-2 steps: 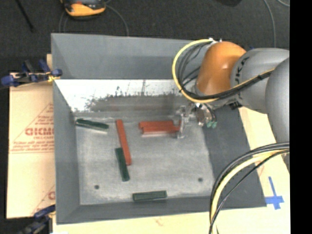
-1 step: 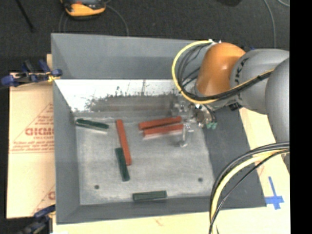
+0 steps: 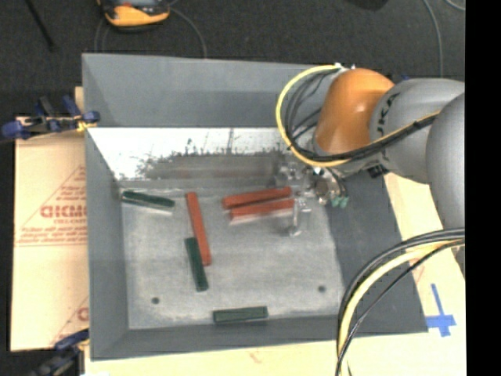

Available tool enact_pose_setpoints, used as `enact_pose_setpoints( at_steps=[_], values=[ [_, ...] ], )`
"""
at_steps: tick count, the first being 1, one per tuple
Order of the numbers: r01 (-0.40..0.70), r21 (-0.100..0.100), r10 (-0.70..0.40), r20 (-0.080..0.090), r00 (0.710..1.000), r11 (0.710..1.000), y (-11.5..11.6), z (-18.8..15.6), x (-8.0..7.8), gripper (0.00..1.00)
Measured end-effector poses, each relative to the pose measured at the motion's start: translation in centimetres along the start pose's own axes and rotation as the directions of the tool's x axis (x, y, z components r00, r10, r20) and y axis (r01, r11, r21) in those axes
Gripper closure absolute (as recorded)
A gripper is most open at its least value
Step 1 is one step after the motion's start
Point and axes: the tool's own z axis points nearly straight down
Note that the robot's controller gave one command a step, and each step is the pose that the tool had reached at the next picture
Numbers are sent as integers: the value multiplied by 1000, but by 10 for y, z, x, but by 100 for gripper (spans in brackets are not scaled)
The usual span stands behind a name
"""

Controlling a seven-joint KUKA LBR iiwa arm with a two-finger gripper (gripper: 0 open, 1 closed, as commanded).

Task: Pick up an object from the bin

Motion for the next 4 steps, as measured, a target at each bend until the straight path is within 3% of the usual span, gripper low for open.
enact_pose_setpoints(
  at_steps=[2,3,4],
  values=[
    [-158,-1,158,-7,987,988,18,0,1,0],
    [-167,1,167,-12,986,986,20,4,-1,0],
    [211,0,-211,6,977,977,26,4,-7,100]
  ],
)
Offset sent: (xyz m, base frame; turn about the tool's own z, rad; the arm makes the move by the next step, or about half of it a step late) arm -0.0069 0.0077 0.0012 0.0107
